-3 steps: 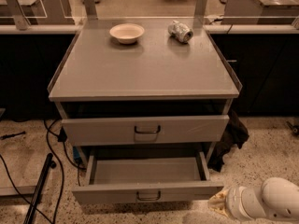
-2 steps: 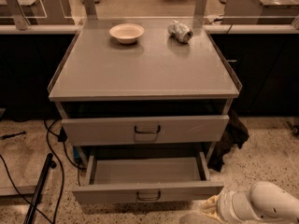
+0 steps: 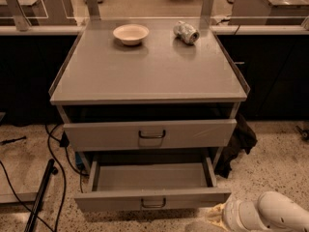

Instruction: Close middle drawer

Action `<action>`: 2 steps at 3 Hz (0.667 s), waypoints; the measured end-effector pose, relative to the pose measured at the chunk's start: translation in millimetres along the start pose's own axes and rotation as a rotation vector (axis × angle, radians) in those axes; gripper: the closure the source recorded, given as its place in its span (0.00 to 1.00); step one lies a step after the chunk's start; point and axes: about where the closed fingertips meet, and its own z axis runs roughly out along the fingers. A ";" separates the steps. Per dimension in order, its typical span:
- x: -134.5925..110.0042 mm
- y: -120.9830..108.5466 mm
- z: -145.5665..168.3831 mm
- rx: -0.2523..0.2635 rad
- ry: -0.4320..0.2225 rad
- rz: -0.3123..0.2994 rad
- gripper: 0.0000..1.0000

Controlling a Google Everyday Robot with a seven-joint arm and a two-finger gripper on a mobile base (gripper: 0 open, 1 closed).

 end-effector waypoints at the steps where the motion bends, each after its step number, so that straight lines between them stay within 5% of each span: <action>1: -0.8 -4.8 25.9 0.015 -0.070 -0.043 1.00; 2: -10.7 -13.2 48.5 0.037 -0.130 -0.099 1.00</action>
Offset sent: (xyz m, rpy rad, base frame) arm 0.0442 0.0506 -0.0419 0.1395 -0.2056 0.1043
